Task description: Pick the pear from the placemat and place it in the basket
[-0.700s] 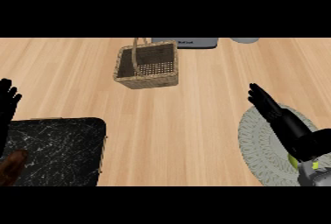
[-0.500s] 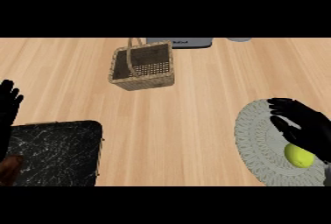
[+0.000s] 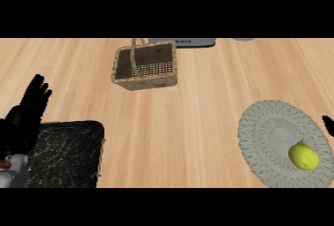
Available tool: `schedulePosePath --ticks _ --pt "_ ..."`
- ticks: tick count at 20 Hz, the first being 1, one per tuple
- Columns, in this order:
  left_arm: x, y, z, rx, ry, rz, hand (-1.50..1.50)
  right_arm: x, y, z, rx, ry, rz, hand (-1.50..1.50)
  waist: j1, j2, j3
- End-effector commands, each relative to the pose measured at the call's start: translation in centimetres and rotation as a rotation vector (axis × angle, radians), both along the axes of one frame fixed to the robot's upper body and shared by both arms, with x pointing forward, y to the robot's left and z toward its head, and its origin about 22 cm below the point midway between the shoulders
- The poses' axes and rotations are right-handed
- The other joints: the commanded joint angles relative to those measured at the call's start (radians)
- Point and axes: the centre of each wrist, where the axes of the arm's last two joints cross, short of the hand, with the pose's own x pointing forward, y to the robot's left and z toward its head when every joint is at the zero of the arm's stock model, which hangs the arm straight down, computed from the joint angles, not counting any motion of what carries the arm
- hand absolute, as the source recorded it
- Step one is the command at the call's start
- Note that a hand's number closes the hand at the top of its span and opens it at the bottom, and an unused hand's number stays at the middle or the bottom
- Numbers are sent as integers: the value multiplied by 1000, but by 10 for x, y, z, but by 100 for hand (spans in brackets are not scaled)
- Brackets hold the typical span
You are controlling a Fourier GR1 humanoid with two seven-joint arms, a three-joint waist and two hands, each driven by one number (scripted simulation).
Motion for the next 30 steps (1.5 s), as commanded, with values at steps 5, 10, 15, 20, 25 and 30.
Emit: schedulePosePath --ticks 5,10,15,20,25,30 --pt "18 -19 0 5 3 -51 0 17 -45 43 -267 290 -407 -150 39 -5 -4" --pt "22 -20 -4 -9 23 -54 0 25 -46 82 -137 757 -201 -150 33 -9 -5" --pt "21 -25 -12 -13 40 -44 0 42 -39 132 49 984 -16 -150 30 -14 -3" --pt "14 -16 -6 -4 27 -33 0 47 -23 159 136 1019 27 -150 21 -20 0" --pt "18 -21 -13 -1 27 -26 0 45 -13 146 154 987 20 -150 17 -16 1" --pt "24 -7 -5 -6 34 -20 0 21 2 130 162 880 -29 -150 3 -20 1"
